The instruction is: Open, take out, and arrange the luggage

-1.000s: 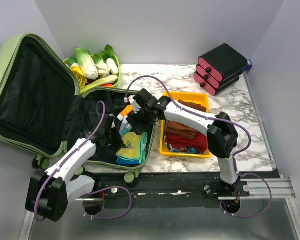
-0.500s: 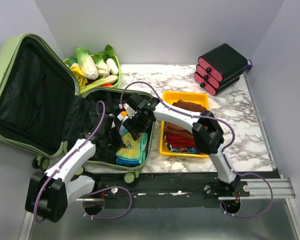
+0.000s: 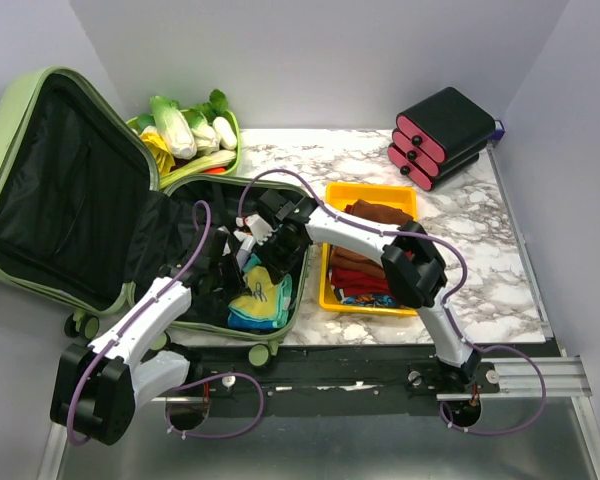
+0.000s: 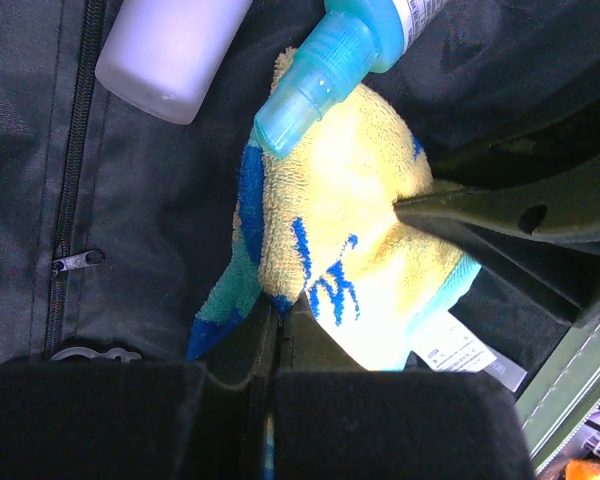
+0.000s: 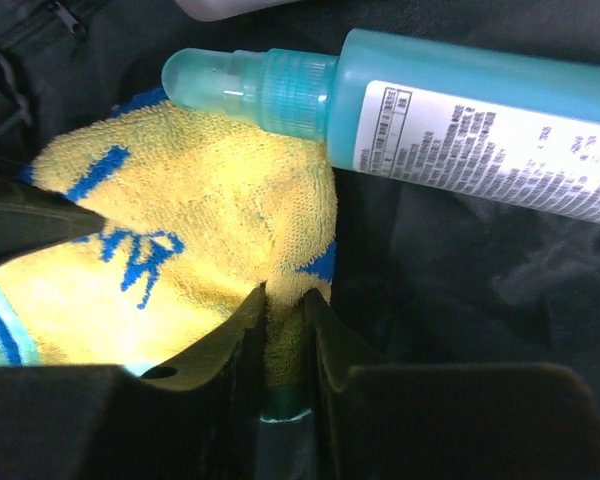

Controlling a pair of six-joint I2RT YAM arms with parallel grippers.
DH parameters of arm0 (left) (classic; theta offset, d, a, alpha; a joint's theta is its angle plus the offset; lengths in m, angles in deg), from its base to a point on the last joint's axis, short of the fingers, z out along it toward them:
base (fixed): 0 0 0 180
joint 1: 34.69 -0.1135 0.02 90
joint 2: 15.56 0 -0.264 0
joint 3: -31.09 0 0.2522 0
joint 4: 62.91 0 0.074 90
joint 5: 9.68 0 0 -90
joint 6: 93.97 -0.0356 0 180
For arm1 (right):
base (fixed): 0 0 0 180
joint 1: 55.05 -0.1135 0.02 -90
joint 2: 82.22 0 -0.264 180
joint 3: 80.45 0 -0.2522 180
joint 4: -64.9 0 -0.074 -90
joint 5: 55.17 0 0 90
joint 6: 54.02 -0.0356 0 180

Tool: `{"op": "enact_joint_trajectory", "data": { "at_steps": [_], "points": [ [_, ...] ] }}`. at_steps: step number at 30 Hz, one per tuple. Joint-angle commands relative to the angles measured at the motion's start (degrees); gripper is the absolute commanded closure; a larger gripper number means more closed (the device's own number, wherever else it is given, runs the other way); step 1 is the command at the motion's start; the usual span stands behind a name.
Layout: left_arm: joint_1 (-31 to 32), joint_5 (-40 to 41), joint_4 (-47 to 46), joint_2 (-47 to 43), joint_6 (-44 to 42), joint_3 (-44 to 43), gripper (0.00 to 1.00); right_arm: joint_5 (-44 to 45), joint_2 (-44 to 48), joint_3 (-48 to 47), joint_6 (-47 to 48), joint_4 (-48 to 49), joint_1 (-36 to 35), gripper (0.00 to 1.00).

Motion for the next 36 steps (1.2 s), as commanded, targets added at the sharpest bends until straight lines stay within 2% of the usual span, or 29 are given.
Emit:
{"op": "enact_joint_trajectory", "data": {
  "at_steps": [1,5,8,11,14,15,18,20,23,28,32,36],
  "points": [
    [0.23,1.67,0.18,-1.08,0.09,-1.23,1.0,-3.75,3.87,1.2,0.94,-1.56,-0.86,0.78],
    [0.23,1.58,0.45,-1.87,0.35,-1.22,1.0,-3.66,7.21,1.99,0.94,0.37,-0.78,0.99],
    [0.23,1.23,0.18,-2.48,0.52,-1.14,0.97,-5.93,10.46,3.92,1.73,3.53,-0.86,0.99],
    [0.23,-0.18,-0.17,-3.27,0.52,-1.05,0.85,-6.82,14.06,6.47,4.1,7.22,-1.04,0.99],
    [0.23,0.17,0.18,-4.68,0.61,-0.96,0.65,-3.41,15.92,8.23,5.95,8.46,-1.13,0.99],
    [0.23,0.26,0.36,-5.46,0.61,-1.14,0.51,-1.22,16.88,8.32,7.17,8.46,-1.04,0.99],
    [0.23,0.52,1.15,-7.05,0.44,-1.66,0.3,2.57,19.34,10.43,8.49,9.95,-1.13,0.99],
    [0.23,1.48,1.85,-8.02,0.26,-2.45,0.21,3.9,21.01,12.8,8.94,12.66,-1.04,0.99],
    [0.23,2.72,4.04,-9.77,-0.44,-4.38,0.01,5.04,25.49,17.53,10.96,18.81,-1.13,0.99],
    [0.23,4.83,6.25,-12.76,-2.28,-7.02,0.01,6.63,30.16,21.59,14.56,25.23,-1.04,0.99],
    [0.23,6.5,5.98,-12.86,-2.38,-8.34,0.01,6.36,28.94,21.24,14.04,25.16,-1.04,0.99],
    [0.23,8.08,6.07,-12.24,-2.64,-9.48,0.01,9.95,30.24,22.03,14.47,27.35,-1.04,0.99]
  ]
}}
